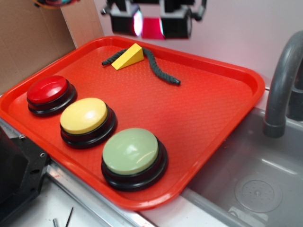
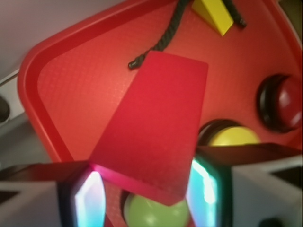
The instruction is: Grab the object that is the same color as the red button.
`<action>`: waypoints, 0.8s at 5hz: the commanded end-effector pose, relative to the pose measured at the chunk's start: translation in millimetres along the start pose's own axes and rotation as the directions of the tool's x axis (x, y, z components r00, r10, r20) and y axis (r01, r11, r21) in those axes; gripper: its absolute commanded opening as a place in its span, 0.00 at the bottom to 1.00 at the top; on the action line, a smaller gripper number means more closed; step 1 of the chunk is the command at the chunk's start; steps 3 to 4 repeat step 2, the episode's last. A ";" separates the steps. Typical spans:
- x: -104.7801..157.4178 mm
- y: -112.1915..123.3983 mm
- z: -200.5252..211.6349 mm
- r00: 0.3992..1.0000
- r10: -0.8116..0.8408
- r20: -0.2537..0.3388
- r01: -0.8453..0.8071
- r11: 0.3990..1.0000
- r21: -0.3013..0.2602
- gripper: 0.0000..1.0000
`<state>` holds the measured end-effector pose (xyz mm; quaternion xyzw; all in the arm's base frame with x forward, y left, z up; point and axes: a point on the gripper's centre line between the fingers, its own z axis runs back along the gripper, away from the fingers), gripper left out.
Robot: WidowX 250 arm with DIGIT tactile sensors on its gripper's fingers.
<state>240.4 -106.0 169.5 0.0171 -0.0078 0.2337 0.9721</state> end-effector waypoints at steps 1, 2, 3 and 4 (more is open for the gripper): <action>21.7 24.9 58.9 0.986 -0.093 0.138 0.119 0.975 -0.189 0.00; 28.0 23.4 52.7 0.989 -0.076 0.129 0.095 0.985 -0.146 0.00; 28.0 23.4 52.7 0.989 -0.076 0.129 0.095 0.985 -0.146 0.00; 28.0 23.4 52.7 0.989 -0.076 0.129 0.095 0.985 -0.146 0.00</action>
